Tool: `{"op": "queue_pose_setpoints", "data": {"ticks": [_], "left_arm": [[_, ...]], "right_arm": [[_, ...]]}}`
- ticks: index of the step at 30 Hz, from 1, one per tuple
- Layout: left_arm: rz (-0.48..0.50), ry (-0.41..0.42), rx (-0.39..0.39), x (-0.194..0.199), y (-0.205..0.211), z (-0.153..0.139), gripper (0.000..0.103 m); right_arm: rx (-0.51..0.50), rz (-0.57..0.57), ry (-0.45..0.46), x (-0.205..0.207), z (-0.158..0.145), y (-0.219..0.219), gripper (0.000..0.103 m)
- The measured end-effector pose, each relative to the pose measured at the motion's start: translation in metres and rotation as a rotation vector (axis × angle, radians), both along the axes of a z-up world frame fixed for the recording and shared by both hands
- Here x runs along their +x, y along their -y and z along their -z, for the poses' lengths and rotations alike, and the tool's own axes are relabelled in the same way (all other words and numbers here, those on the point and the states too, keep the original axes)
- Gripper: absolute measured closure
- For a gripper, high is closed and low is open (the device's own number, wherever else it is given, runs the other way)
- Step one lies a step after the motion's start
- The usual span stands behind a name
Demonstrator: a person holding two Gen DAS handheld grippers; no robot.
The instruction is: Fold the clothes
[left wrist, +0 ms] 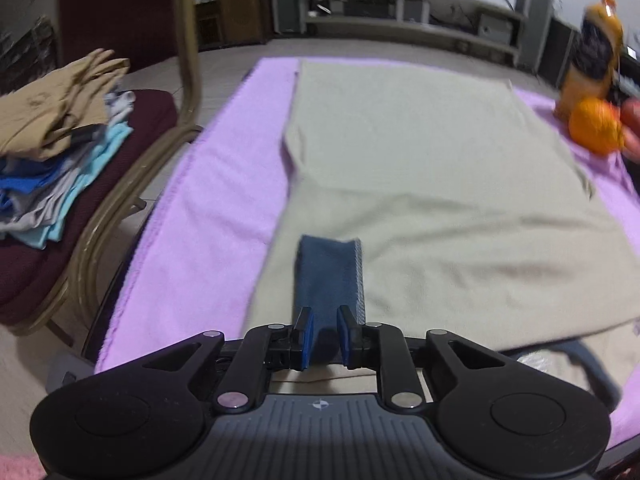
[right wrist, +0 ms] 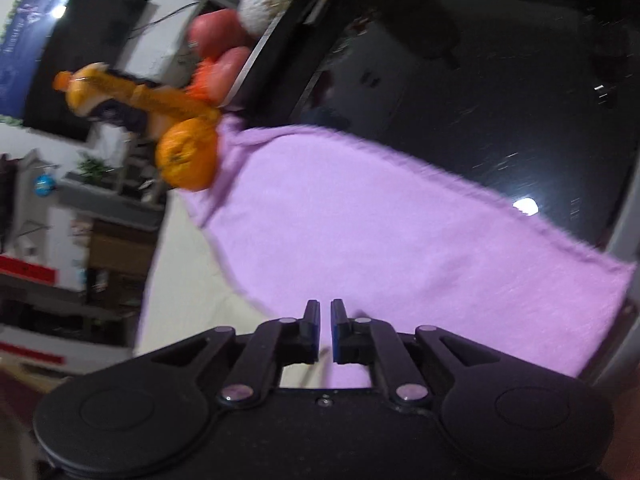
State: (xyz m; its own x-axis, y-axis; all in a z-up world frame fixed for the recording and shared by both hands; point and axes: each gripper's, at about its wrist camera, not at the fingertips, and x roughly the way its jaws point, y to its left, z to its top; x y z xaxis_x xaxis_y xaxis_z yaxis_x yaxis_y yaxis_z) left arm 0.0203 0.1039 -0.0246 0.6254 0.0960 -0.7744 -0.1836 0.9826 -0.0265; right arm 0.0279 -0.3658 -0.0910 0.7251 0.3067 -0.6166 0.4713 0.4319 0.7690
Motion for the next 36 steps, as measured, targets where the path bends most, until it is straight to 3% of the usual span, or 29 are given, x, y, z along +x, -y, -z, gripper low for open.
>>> {"op": "queue_pose_setpoints", "data": {"ticks": [3,6,9,14,17,20,24,31,36], "left_arm": [[-0.066,0.026,-0.086,-0.011,-0.016,-0.009,0.085],[-0.050,0.020,-0.136,-0.011,-0.016,-0.008,0.090],[0.044,0.004,-0.095,-0.006,0.006,0.000,0.090],[0.238,-0.023,0.058,0.000,0.058,0.023,0.087],[0.279,-0.023,0.148,-0.002,0.070,0.035,0.085],[0.285,-0.048,0.129,-0.008,0.063,0.034,0.085],[0.341,-0.131,0.095,-0.031,0.061,0.030,0.090],[0.302,-0.027,0.030,-0.047,0.057,0.011,0.088],[0.286,-0.063,0.058,-0.034,0.067,0.023,0.088]], "right_arm": [[0.017,-0.092,0.047,0.005,-0.007,-0.015,0.085],[0.008,-0.189,0.065,0.015,-0.013,-0.036,0.083],[-0.077,-0.300,0.081,0.024,-0.024,-0.066,0.083],[-0.354,-0.566,0.148,0.032,-0.038,-0.141,0.083],[-0.525,-0.713,0.158,0.030,-0.035,-0.181,0.083],[-0.638,-0.808,0.130,0.022,-0.026,-0.199,0.084],[-0.622,-0.857,0.064,0.006,-0.033,-0.194,0.084],[-0.560,-0.785,0.098,-0.007,-0.042,-0.179,0.083],[-0.530,-0.762,0.103,-0.012,-0.043,-0.175,0.084]]}}
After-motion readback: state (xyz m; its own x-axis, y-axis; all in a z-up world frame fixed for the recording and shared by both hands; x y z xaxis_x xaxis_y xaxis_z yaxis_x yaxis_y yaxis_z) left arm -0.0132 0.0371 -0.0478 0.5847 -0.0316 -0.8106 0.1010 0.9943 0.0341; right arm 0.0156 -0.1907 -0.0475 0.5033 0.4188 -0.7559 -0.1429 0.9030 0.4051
